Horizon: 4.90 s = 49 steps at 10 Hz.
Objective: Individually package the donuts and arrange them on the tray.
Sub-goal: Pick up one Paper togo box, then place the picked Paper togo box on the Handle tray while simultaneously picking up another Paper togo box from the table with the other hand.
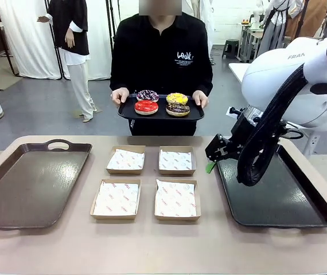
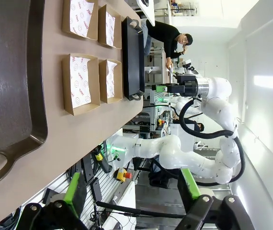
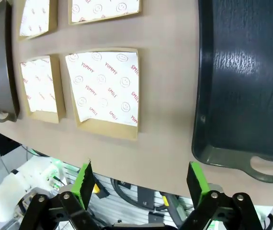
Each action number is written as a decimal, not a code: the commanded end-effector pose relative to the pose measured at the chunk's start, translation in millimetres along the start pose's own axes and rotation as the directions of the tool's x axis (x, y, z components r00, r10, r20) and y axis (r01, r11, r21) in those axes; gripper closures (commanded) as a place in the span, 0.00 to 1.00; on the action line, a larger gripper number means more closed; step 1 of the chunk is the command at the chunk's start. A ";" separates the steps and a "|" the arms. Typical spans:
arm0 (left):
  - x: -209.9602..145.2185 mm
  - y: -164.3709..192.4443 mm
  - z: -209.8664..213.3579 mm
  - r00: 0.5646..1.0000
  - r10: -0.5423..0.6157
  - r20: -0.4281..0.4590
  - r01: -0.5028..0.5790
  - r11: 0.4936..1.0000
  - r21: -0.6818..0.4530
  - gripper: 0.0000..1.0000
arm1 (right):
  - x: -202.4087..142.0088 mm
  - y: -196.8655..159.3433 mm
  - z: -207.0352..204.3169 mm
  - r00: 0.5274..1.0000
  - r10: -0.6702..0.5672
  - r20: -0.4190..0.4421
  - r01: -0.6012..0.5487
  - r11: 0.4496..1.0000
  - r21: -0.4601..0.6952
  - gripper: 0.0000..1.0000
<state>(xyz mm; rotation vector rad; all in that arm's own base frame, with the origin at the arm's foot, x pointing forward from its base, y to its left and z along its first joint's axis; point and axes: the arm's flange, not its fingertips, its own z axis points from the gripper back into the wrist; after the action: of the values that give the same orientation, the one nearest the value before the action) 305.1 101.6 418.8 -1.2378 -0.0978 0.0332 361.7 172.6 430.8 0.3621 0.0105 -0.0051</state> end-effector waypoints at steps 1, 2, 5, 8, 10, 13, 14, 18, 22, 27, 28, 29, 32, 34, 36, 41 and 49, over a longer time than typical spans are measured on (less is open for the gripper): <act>-0.2 -2.0 1.2 1.000 0.007 0.005 -0.007 1.000 -0.017 0.00 | 1.6 2.6 -0.7 1.000 0.009 0.004 -0.009 1.000 -0.015 0.00; -0.2 -2.0 1.2 1.000 0.007 0.005 -0.007 1.000 -0.017 0.00 | 1.6 2.6 -0.7 1.000 0.009 0.004 -0.009 1.000 -0.015 0.00; -0.2 -2.0 1.2 1.000 0.007 0.005 -0.007 1.000 -0.017 0.00 | 13.0 8.3 -11.1 0.996 -0.090 -0.003 0.089 0.993 -0.083 0.00; -0.2 -2.0 1.2 1.000 0.007 0.005 -0.007 1.000 -0.017 0.00 | 44.6 39.1 -43.2 0.988 -0.151 0.015 0.151 0.962 -0.227 0.00; -0.2 -2.0 1.2 1.000 0.007 0.005 -0.007 1.000 -0.017 0.00 | 57.7 63.5 -66.3 0.992 -0.121 0.019 0.122 0.954 -0.272 0.00; -0.2 -2.0 1.2 1.000 0.007 0.005 -0.007 1.000 -0.017 0.00 | 67.3 71.3 -109.2 0.999 -0.046 -0.029 0.033 0.939 -0.343 0.00; -0.2 -2.0 1.2 1.000 0.007 0.005 -0.007 1.000 -0.017 0.00 | 66.8 72.3 -116.8 0.999 -0.016 -0.038 0.002 0.939 -0.345 0.00; -0.2 -2.0 1.2 1.000 0.007 0.005 -0.007 1.000 -0.017 0.00 | 50.9 70.7 -138.7 0.995 0.097 -0.016 -0.096 0.924 -0.371 0.00; -0.2 -2.0 1.2 1.000 0.007 0.005 -0.007 1.000 -0.017 0.00 | 50.4 61.4 -144.3 0.997 0.075 -0.027 -0.080 0.937 -0.340 1.00; -0.2 -2.0 1.2 1.000 0.007 0.005 -0.007 1.000 -0.017 0.00 | 50.0 64.2 -141.6 0.998 0.068 -0.012 -0.069 0.938 -0.339 1.00; -0.2 -2.0 1.2 1.000 0.007 0.005 -0.007 1.000 -0.017 0.00 | 50.5 63.7 -141.5 0.998 0.064 -0.012 -0.064 0.941 -0.332 1.00; -0.2 -2.0 1.2 1.000 0.007 0.005 -0.007 1.000 -0.017 0.00 | 51.2 63.4 -141.1 0.998 0.057 -0.010 -0.057 0.943 -0.328 1.00; -0.2 -2.0 1.2 1.000 0.007 0.005 -0.007 1.000 -0.017 0.00 | 38.7 76.4 -106.2 1.000 -0.007 -0.006 0.005 0.956 -0.293 1.00; -0.2 -2.0 1.2 1.000 0.007 0.005 -0.007 1.000 -0.017 0.00 | 22.2 108.9 -20.8 0.999 -0.002 0.047 0.015 0.956 -0.294 1.00; -0.2 -2.0 1.2 1.000 0.007 0.005 -0.007 1.000 -0.017 0.00 | 42.5 130.5 47.1 0.994 -0.037 0.104 0.070 0.941 -0.331 1.00; -0.2 -2.0 1.2 1.000 0.007 0.005 -0.007 1.000 -0.017 0.00 | 156.5 149.1 119.3 0.999 -0.037 0.003 0.036 0.931 -0.364 1.00; -0.2 -2.0 1.2 1.000 0.007 0.005 -0.007 1.000 -0.017 0.00 | 193.0 126.8 101.0 0.998 -0.065 0.005 0.063 0.943 -0.327 1.00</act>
<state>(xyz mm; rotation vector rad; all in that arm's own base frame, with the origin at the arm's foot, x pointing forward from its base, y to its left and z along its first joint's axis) 305.1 101.7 418.8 -1.2377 -0.0971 0.0337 560.1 256.6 567.6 0.0272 0.0243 -0.0466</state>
